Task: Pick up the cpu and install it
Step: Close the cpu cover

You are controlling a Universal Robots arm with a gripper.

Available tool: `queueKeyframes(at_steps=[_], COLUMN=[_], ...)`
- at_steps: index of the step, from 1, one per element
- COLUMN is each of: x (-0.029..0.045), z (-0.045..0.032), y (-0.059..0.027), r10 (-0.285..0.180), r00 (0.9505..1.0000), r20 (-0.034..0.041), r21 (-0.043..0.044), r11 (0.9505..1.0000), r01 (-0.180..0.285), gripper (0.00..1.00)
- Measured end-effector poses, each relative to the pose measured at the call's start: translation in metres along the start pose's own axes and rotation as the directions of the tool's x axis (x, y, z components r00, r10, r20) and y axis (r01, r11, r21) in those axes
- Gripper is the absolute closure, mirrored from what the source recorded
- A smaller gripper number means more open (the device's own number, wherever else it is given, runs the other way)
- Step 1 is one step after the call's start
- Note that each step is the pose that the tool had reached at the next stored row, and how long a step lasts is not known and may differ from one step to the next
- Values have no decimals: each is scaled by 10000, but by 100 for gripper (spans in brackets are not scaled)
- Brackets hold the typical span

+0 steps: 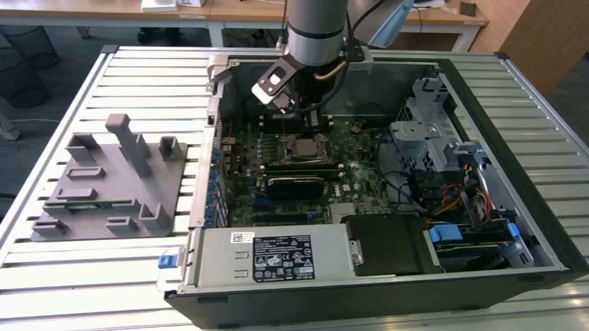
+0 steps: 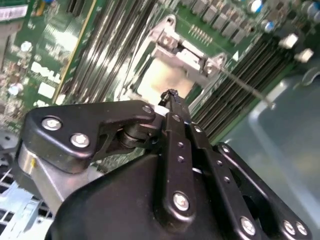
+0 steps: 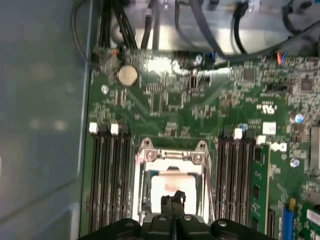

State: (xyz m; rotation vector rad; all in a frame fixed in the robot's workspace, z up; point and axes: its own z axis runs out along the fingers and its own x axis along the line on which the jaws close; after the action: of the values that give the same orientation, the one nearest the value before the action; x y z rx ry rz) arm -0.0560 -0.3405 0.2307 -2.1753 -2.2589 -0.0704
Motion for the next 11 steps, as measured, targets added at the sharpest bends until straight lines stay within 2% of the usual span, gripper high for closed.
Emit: queueKeyframes(at_steps=[7,11], x=[-4,-5], z=[82,142], y=[-165,-206], r10=[-88,-90], r00=[10000,10000], r20=[-5,-5], r21=[2,3], r11=[10000,10000], r01=[88,90], gripper=[89,89])
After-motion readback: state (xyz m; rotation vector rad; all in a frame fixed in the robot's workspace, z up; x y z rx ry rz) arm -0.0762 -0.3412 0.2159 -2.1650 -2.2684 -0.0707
